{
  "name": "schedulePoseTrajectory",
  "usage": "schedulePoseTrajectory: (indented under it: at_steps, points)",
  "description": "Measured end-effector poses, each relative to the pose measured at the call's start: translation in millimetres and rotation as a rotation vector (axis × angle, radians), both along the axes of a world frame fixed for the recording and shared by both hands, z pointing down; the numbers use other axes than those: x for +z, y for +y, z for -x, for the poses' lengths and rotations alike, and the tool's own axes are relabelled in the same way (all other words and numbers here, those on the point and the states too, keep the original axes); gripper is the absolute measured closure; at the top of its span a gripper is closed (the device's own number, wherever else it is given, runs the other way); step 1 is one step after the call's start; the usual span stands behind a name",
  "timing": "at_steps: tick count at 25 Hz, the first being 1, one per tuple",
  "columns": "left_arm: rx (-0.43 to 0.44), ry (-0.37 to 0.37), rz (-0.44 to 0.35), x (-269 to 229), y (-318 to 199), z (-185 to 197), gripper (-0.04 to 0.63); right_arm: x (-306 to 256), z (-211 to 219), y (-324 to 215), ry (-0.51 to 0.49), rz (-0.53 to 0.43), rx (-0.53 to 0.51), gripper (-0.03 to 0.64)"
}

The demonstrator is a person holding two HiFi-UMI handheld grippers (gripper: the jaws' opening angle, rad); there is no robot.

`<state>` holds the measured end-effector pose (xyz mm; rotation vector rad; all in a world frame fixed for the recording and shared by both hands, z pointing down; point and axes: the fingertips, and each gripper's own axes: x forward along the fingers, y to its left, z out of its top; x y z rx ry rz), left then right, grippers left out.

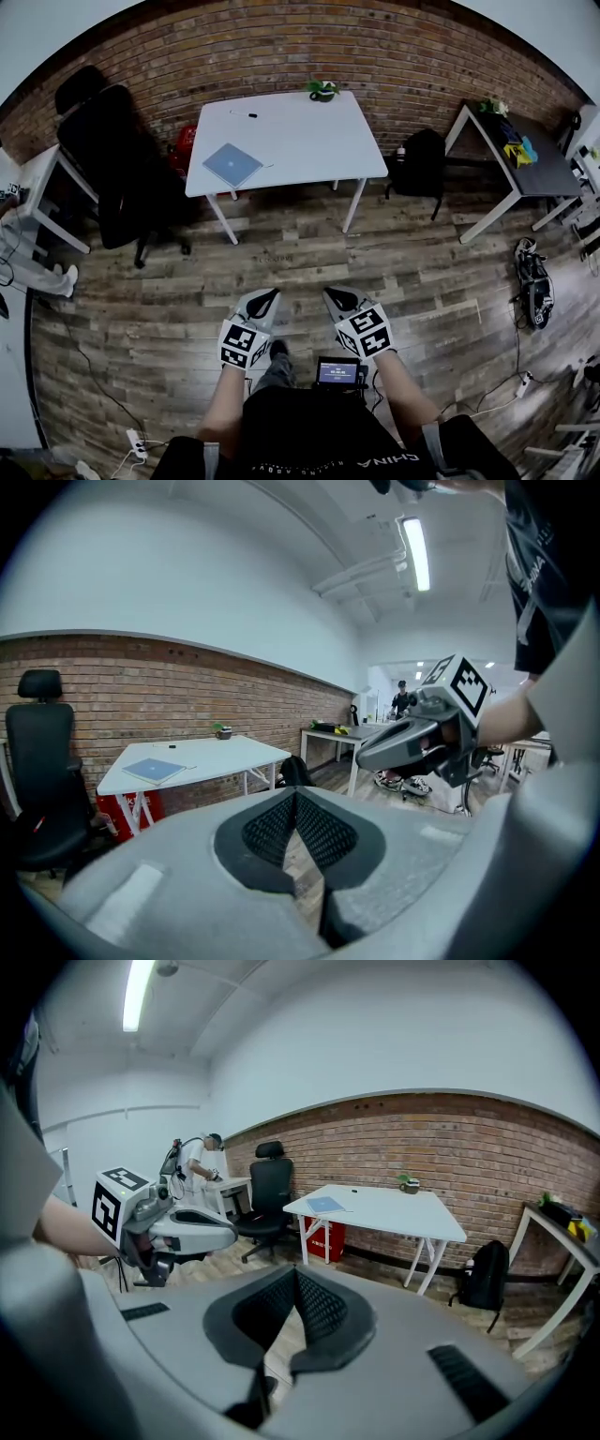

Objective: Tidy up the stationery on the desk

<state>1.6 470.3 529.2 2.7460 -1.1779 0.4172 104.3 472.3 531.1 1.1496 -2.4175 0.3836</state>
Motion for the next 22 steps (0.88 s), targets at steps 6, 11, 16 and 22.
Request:
schedulePoseTrajectory:
  at_steps: [6, 11, 16, 22]
  points:
    - [0.040, 0.011, 0.007, -2, -61, 26, 0.589, -6, 27, -60, 0.007, 0.006, 0.041, 0.607]
    - [0.067, 0.012, 0.011, -2, -95, 52, 0.590, -8, 50, -93, 0.018, 0.008, 0.069, 0.607]
    - [0.091, 0.018, 0.025, 2, -117, 64, 0.589, -5, 61, -110, 0.024, 0.021, 0.096, 0.607]
    - [0.110, 0.019, 0.049, 13, -134, 62, 0.590, 6, 59, -127, 0.031, 0.048, 0.108, 0.607]
